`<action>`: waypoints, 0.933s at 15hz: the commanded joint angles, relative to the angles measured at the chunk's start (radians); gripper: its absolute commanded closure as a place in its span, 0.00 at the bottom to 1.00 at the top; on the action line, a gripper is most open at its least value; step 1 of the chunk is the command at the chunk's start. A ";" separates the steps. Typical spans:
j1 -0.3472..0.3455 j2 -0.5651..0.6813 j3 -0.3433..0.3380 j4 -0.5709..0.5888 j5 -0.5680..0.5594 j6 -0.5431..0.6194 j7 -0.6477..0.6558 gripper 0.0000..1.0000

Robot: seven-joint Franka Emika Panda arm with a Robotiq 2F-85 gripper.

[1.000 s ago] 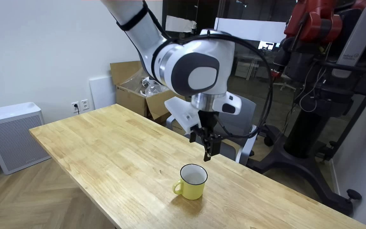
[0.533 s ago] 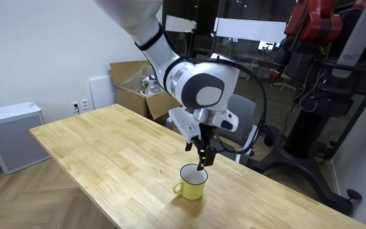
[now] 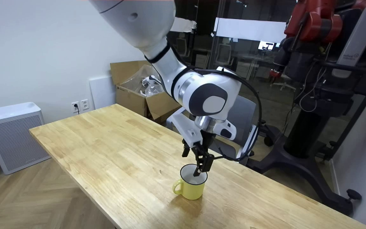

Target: Move the cup to the left

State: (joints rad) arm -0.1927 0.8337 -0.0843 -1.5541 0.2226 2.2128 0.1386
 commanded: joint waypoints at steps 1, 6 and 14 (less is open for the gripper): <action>0.003 0.077 -0.006 0.111 -0.010 -0.055 0.032 0.00; 0.006 0.150 -0.011 0.199 -0.023 -0.102 0.041 0.26; 0.017 0.171 -0.021 0.251 -0.040 -0.094 0.061 0.81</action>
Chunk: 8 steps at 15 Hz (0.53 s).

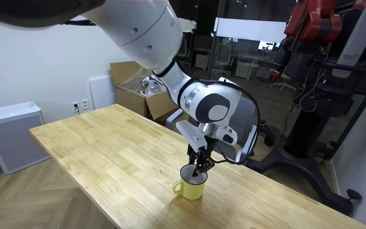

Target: Move the cup to the left

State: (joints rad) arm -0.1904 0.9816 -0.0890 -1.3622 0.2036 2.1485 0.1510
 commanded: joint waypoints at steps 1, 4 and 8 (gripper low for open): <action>0.019 0.022 -0.019 0.061 -0.027 -0.029 0.056 0.88; 0.027 0.019 -0.023 0.064 -0.041 -0.038 0.069 1.00; 0.033 0.018 -0.029 0.072 -0.060 -0.056 0.080 0.97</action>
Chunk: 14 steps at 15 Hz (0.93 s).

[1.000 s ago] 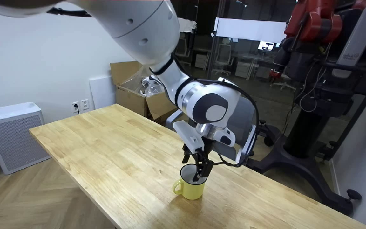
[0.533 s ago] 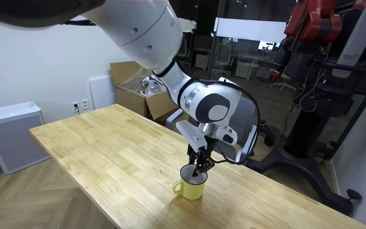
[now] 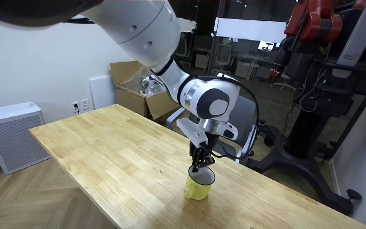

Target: Move the cup to the left

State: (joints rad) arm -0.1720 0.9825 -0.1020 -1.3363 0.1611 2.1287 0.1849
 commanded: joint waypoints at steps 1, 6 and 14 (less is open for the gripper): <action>0.016 0.016 -0.017 0.046 -0.020 -0.037 0.049 0.97; 0.000 0.003 0.001 0.008 -0.010 -0.008 0.006 0.89; 0.060 -0.015 -0.009 0.011 -0.025 -0.083 0.087 0.97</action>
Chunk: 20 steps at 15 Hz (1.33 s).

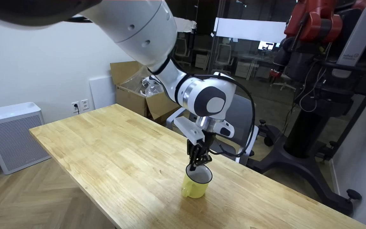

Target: Move the cup to the left

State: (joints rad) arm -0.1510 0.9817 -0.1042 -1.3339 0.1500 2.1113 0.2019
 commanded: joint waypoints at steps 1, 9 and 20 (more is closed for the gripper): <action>0.054 -0.019 -0.007 0.003 -0.015 -0.076 0.088 0.97; 0.171 -0.095 -0.021 -0.179 0.001 0.080 0.274 0.97; 0.210 -0.309 0.041 -0.552 0.138 0.222 0.324 0.97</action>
State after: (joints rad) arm 0.0500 0.7453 -0.0796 -1.7814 0.2542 2.3178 0.4953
